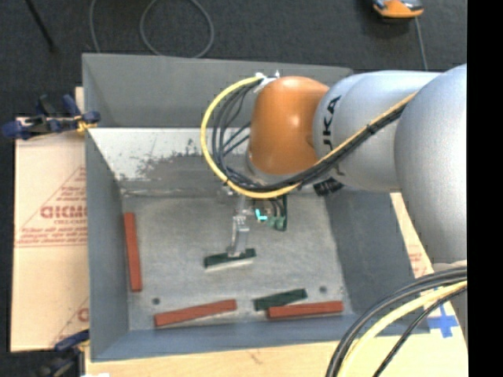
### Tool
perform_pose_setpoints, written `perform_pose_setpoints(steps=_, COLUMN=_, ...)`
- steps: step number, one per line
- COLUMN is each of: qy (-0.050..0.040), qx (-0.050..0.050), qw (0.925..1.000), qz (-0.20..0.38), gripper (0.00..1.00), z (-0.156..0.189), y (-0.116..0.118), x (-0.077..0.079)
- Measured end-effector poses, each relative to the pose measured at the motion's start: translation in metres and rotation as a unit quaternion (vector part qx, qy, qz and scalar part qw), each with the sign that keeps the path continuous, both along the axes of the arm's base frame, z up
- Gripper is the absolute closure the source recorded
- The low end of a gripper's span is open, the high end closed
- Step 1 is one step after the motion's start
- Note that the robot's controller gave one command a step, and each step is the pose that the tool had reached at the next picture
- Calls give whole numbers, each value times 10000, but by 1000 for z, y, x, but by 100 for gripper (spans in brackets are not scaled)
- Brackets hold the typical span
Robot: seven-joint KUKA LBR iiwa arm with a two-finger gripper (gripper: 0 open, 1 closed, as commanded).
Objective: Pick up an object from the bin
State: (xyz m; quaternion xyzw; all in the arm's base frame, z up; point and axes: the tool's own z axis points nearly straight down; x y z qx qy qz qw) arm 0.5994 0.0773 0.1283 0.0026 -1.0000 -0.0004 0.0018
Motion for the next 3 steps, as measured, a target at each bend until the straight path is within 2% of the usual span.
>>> perform_pose_setpoints(steps=1, qy=0, qx=-2, qw=9991, qz=-432, gripper=0, z=-61, y=-2, x=-33)
perform_pose_setpoints(steps=2, qy=-26, qx=3, qw=9969, qz=-789, gripper=0, z=-27, y=10, x=-51)
perform_pose_setpoints(steps=3, qy=-19, qx=-5, qw=9961, qz=-881, gripper=0, z=-28, y=-6, x=-56)
